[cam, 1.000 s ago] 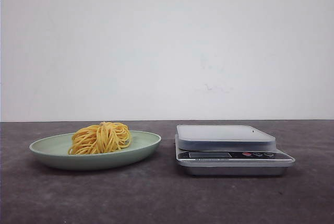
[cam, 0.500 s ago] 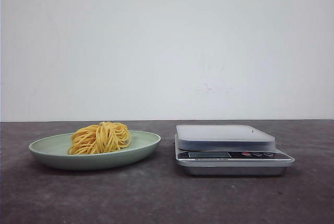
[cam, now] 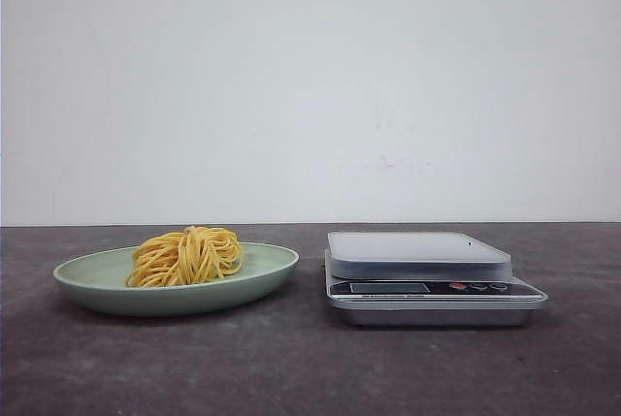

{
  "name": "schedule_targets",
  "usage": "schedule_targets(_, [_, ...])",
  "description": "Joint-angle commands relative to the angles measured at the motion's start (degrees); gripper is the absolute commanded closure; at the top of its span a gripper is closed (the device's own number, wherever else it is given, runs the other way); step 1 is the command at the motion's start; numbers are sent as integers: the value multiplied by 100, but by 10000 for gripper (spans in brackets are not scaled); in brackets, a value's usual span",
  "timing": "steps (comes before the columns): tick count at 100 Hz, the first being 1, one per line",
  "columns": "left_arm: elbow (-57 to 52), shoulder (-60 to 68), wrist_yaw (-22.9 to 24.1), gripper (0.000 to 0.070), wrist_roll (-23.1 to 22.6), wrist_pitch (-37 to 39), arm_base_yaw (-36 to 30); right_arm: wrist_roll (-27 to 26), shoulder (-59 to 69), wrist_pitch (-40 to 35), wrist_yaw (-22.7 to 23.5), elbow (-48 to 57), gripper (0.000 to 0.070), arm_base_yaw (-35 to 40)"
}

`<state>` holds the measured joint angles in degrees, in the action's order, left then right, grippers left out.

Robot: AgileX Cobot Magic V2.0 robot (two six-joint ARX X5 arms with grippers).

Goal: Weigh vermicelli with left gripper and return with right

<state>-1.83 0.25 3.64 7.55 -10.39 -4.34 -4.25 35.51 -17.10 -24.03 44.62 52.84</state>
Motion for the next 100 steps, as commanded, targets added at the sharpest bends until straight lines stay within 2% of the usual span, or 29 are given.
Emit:
schedule_targets(1, [109,-7,-48,684,-85,-42,9,57,26,83,0,33,693,55])
schedule_targets(74, [105,9,-105,684,-85,-33,9,61,26,83,-7,33,693,55])
schedule_targets(83, [105,9,-105,684,-83,-35,9,433,26,70,-31,33,693,44])
schedule_targets(92, [105,9,-107,684,-83,-33,9,474,-136,-87,2,-52,693,-304])
schedule_targets(100, [105,9,-107,684,-83,-35,9,208,-472,-188,437,-337,693,-938])
